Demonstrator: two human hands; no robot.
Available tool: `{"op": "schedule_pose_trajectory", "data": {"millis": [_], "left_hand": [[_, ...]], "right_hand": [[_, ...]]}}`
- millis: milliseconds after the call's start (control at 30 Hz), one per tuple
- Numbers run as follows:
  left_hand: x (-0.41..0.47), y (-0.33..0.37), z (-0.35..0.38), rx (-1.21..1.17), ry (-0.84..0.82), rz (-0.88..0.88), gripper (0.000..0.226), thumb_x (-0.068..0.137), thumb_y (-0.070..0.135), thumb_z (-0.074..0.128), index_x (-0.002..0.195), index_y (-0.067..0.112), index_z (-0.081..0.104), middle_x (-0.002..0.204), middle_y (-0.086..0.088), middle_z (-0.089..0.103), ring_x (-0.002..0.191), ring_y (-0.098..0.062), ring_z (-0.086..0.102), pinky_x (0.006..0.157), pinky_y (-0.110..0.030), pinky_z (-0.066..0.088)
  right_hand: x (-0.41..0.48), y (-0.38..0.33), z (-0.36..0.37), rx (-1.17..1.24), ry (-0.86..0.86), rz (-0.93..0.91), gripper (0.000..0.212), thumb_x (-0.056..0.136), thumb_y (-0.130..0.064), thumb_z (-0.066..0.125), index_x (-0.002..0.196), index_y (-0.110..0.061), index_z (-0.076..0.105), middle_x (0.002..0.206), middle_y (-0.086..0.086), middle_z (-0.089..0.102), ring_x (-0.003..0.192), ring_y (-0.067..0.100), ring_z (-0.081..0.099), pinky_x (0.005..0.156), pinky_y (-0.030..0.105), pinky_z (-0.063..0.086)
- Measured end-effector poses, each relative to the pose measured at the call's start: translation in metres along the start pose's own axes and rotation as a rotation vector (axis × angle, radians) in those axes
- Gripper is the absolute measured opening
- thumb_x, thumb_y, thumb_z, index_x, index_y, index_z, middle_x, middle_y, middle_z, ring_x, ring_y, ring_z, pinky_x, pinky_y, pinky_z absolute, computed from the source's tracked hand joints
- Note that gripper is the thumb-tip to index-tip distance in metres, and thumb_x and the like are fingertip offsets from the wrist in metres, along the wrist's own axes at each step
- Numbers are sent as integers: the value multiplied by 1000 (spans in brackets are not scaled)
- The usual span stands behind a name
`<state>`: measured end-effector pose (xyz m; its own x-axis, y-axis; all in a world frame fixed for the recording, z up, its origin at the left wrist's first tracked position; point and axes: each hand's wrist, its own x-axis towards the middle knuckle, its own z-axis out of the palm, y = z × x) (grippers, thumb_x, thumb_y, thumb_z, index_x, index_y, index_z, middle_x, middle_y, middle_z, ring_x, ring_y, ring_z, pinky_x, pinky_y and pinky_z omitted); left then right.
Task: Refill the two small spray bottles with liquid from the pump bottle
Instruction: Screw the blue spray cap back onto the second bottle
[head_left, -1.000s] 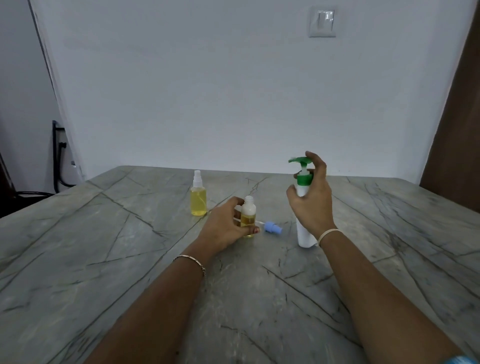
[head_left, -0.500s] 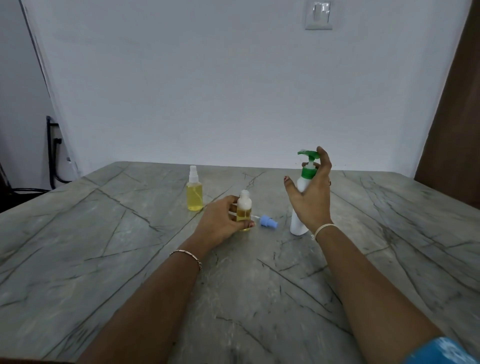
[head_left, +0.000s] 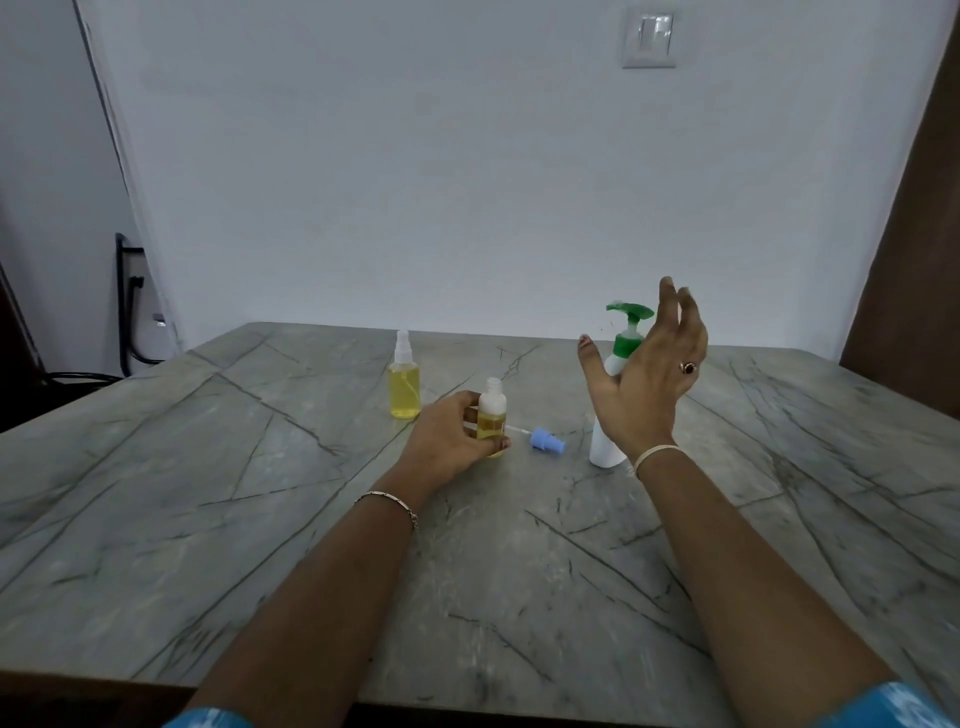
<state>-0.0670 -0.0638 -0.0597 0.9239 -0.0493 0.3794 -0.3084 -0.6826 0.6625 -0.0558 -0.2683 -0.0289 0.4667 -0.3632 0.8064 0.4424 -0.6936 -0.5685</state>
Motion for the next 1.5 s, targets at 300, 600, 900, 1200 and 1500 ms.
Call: {"op": "schedule_pose_trajectory", "data": {"millis": [300, 600, 900, 1200, 1500], "left_hand": [[0, -3, -2, -43, 21, -28, 67, 72, 29, 84, 130, 13, 53, 119, -2, 65, 94, -14, 62, 85, -25, 51], [2, -5, -2, -38, 11, -43, 68, 75, 28, 81, 133, 13, 51, 124, -5, 63, 104, -21, 64, 95, -35, 52], [6, -10, -2, -33, 10, -39, 60, 72, 31, 83, 124, 14, 59, 115, -1, 68, 98, -14, 65, 91, -28, 52], [7, -11, -3, -17, -23, -54, 66, 74, 31, 82, 131, 11, 54, 121, -3, 65, 98, -11, 60, 88, -21, 47], [7, -10, -9, -42, -107, -81, 70, 76, 31, 80, 135, 12, 49, 126, -1, 62, 107, -14, 60, 95, -25, 47]], "right_hand": [[-12, -15, 6, -103, -156, -534, 54, 78, -30, 67, 127, -15, 49, 129, 9, 43, 118, 29, 44, 94, 38, 38], [-18, -13, 16, -209, -669, -455, 26, 90, -25, 64, 112, -15, 58, 117, 3, 54, 98, 21, 54, 80, 28, 43], [-28, -5, 25, -478, -924, -230, 31, 92, -20, 58, 120, -8, 48, 108, 16, 60, 100, 34, 59, 86, 46, 51], [-25, -14, 24, -298, -659, -225, 24, 91, -19, 62, 112, -9, 57, 100, 11, 67, 90, 30, 61, 78, 36, 49], [-11, -24, 14, 252, -455, -12, 19, 81, -8, 75, 96, -17, 67, 92, -2, 70, 83, 17, 62, 76, 33, 55]]}}
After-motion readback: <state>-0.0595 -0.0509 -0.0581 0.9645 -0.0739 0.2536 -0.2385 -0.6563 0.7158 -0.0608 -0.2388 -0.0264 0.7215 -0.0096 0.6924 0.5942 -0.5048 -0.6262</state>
